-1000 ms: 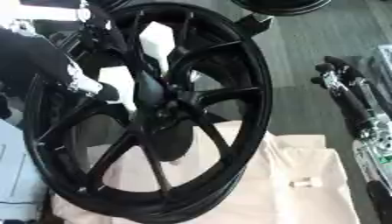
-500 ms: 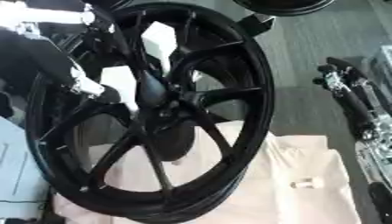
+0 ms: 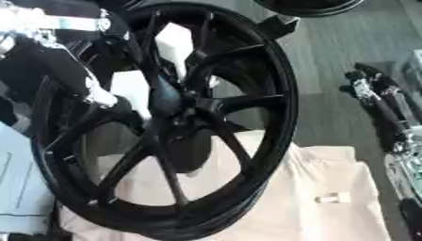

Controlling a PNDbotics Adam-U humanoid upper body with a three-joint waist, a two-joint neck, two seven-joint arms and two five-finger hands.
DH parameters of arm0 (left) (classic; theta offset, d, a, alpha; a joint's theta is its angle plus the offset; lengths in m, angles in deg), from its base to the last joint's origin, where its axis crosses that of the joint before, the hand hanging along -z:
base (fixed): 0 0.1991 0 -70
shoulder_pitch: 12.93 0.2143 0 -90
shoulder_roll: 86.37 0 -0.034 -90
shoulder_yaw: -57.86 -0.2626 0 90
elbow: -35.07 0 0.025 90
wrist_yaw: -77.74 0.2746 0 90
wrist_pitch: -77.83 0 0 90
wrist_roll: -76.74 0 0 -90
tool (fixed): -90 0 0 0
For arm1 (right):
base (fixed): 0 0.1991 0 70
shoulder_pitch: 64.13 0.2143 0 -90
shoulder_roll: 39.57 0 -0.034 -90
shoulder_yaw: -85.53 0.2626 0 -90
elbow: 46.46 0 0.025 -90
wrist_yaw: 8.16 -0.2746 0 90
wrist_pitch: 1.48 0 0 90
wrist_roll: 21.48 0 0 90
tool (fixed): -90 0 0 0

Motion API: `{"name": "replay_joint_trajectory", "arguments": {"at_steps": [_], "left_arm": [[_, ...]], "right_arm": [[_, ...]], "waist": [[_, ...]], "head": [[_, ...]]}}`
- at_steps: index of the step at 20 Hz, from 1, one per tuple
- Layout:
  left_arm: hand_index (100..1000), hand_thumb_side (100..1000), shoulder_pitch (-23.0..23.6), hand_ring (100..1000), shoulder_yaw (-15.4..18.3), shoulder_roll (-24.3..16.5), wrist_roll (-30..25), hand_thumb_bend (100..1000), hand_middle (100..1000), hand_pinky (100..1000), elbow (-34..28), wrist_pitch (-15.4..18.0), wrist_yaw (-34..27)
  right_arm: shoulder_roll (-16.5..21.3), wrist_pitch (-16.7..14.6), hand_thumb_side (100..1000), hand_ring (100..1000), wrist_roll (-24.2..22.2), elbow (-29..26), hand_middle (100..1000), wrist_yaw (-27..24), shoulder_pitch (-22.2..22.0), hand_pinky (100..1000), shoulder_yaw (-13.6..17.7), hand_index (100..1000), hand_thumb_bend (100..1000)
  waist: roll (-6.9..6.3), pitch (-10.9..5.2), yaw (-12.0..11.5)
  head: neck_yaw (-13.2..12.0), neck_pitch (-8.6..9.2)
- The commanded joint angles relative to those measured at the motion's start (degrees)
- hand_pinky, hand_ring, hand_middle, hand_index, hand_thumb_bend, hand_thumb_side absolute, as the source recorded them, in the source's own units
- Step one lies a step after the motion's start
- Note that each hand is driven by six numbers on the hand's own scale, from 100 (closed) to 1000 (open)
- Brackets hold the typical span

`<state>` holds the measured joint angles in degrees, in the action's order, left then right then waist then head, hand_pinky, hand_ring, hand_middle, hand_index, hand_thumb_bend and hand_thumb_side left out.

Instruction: Pull the pin out of the wheel hub.

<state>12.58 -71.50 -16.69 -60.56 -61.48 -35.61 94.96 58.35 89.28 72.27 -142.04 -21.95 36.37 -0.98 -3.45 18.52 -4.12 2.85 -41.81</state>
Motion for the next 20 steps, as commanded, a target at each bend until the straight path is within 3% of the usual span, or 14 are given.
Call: {"name": "replay_joint_trajectory", "arguments": {"at_steps": [1,8,10,15,20], "left_arm": [[732,350,-1.37,737,0.53,-0.44,-4.64,544,713,732,-0.33,-4.56,0.50],[661,216,-1.51,721,-0.58,-1.50,-4.67,520,696,733,-1.95,-3.09,2.43],[620,116,-1.37,708,-1.09,-1.80,-4.67,491,679,730,-1.92,-2.11,3.26],[507,100,-1.17,688,-1.62,-1.57,-4.67,415,616,718,-0.64,-0.60,3.59],[458,100,-1.28,676,0.01,-1.81,-4.67,420,599,709,-1.48,-1.54,3.49]], "right_arm": [[0.72,0.02,610,753,-0.06,-0.37,779,0.30,0.17,913,0.40,888,100],[0.94,-0.01,611,753,0.22,-0.33,777,0.25,0.06,913,0.51,886,100],[0.97,-0.01,612,753,0.27,-0.35,777,0.22,0.04,913,0.49,886,100],[0.94,0.03,615,753,0.46,-0.33,777,0.13,0.00,913,0.51,886,100],[0.93,0.09,619,753,0.42,-0.26,777,0.20,-0.12,913,0.49,886,100]], "waist": [[0.09,-1.00,0.04],[-0.09,-0.99,0.02],[-0.11,-1.00,0.01],[-0.01,-0.95,0.02],[0.01,-0.94,-0.08]], "head": [[-0.23,-0.32],[-0.47,-0.58],[-0.63,-0.63],[-0.82,-0.54],[-0.87,-0.65]]}}
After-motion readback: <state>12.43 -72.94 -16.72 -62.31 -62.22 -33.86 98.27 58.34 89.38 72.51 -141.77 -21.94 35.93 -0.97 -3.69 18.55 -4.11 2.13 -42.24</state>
